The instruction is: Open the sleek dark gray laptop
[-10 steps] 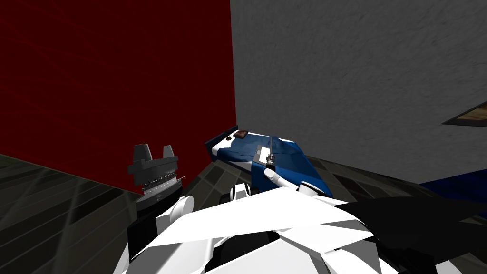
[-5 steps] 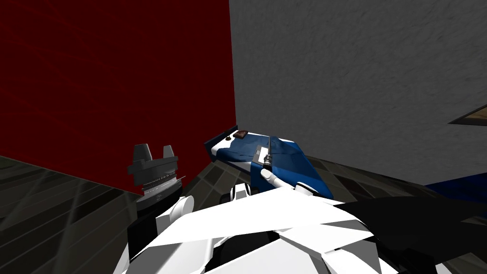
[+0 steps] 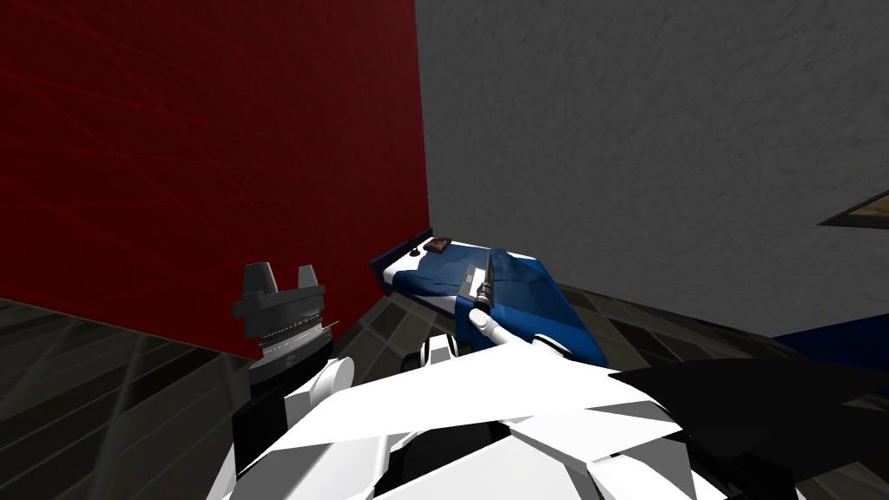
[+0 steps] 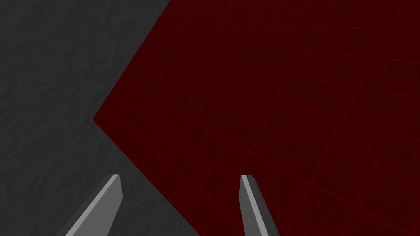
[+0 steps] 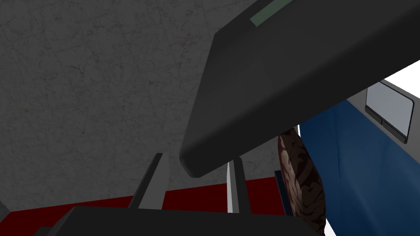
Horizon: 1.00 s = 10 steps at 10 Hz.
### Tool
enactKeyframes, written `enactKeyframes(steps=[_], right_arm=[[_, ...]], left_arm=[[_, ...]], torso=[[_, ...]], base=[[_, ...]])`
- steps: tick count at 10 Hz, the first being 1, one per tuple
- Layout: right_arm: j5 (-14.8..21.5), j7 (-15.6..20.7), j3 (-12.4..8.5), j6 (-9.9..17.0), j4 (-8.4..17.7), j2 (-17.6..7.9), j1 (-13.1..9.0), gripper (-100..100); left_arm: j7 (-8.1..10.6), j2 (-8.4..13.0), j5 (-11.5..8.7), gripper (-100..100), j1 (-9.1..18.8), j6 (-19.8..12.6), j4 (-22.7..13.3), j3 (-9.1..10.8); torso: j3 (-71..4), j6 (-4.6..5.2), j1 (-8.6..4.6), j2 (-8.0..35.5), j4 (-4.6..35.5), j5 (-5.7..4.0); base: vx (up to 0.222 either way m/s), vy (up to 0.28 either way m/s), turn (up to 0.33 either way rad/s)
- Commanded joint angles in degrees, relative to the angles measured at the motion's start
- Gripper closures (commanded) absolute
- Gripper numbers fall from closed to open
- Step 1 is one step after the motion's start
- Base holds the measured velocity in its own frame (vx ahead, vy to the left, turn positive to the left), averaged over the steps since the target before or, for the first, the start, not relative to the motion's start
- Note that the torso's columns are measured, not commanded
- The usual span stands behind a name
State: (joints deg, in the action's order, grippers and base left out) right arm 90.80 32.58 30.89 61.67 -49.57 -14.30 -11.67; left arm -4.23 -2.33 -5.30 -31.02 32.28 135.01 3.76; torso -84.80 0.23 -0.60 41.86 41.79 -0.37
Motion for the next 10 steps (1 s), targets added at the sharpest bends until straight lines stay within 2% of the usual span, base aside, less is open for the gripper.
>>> enactKeyframes(steps=[1, 2, 3, 5, 6, 7, 8, 9, 10], right_arm=[[-0.1, 4.1, -0.5, 0.5, -1.4, 1.2, 1.2, 100], [-0.1, 5.5, -0.5, 0.5, -1.4, 1.2, 1.2, 100], [0.5, 7.3, -1.3, 1.9, -2.6, 4.1, 1.3, 100], [0.5, 11.2, -1.3, 1.9, -2.6, 4.2, 1.3, 100], [0.6, 9.9, -1.2, 1.8, -2.9, 4.2, 0.9, 100], [1.9, 11.1, -0.3, 3.4, -0.9, 3.8, 2.8, 100], [2.5, 11.5, 0.1, 4.2, 0.1, 3.5, 3.9, 100], [2.5, 11.5, 0.1, 4.2, 0.1, 3.5, 3.9, 100], [3.0, 11.9, 0.5, 4.9, 1.2, 3.3, 4.9, 100]], left_arm=[[0.00, 0.0, 0.0, 0, 0.0, 0.0, 0.0, 0.00], [0.00, 0.0, 0.0, 0, 0.0, 0.0, 0.0, 0.00], [0.00, 0.0, 0.0, 0, 0.0, 0.0, 0.0, -0.01], [0.00, 0.0, 0.0, 0, 0.0, 0.0, 0.0, 0.00], [0.00, 0.0, 0.0, 0, 0.0, 0.0, 0.0, -0.01], [0.00, 0.0, 0.0, 0, 0.0, 0.0, 0.0, -0.01], [0.00, 0.0, 0.0, 0, 0.0, 0.0, 0.0, -0.01], [0.00, 0.0, 0.0, 0, 0.0, 0.0, 0.0, -0.02], [0.00, 0.0, 0.0, 0, 0.0, 0.0, 0.0, -0.01]], torso=[[0.1, 0.01, -0.04, 0.1, 0.1, 0.02], [0.1, 0.04, 0.02, 0.0, 0.1, 0.07], [0.0, 0.08, 0.12, 0.1, 0.1, 0.14], [0.1, -0.04, 0.15, 0.2, 0.2, 0.16], [0.1, -0.01, 0.23, 0.1, 0.2, 0.20], [0.1, -0.08, 0.34, 0.1, 0.2, 0.25], [0.0, -0.15, 0.62, -0.1, 0.0, 0.14], [-0.2, -0.29, 0.59, -0.5, -0.1, 0.08], [-0.2, -0.37, 0.25, -0.4, -0.1, 0.00]], base=[[0.003, -0.044, 0.018], [-0.003, -0.008, 0.005], [0.003, -0.058, -0.027], [0.003, -0.058, 0.011], [-0.003, -0.004, 0.011], [0.086, 0.082, 0.073], [0.181, 0.132, 0.029], [0.149, 0.094, -0.011], [0.116, 0.078, 0.033]])
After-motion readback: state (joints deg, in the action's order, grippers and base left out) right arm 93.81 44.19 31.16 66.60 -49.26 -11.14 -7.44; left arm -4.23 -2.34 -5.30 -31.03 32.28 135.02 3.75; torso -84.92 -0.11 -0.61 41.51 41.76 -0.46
